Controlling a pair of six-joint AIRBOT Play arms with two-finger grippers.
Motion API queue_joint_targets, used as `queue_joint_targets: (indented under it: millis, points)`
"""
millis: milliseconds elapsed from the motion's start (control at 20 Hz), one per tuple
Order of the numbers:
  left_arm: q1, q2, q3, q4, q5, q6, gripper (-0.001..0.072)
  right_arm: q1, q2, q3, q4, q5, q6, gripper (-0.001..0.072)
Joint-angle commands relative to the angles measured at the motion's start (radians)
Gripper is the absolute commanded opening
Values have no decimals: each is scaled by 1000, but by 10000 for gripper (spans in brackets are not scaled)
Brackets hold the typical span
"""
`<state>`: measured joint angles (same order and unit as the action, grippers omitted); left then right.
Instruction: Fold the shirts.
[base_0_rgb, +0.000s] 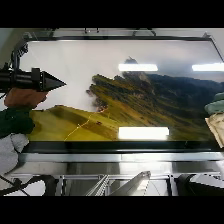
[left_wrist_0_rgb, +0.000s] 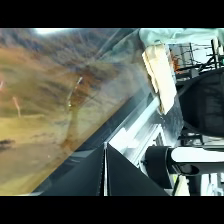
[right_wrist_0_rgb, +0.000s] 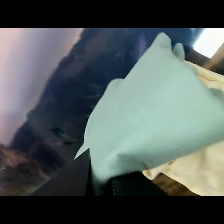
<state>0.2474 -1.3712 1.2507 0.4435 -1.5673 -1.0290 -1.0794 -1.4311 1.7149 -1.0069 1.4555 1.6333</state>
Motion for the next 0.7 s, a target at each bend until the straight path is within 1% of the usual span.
queue_joint_targets:
  millis: [0,150,300,350,550,600,650]
  points:
    - [0,0,-37,2,6,1,15,-24,-13,1,-110,108,-48,20]
    - [0,0,-50,8,3,16,14,-24,-16,1,-225,179,-48,20]
    - [0,0,-50,7,0,19,14,-24,-53,0,-428,312,-48,21]
    - [0,0,-50,7,-1,19,15,-24,-73,-7,-462,343,-47,21]
    - [0,0,-50,8,-12,19,14,-24,-86,-96,-464,312,-72,21]
    - [0,0,-50,8,-11,19,15,-24,-86,-121,-483,309,-77,21]
    - [0,0,-50,8,-11,19,15,-24,-89,-150,-542,311,-78,21]
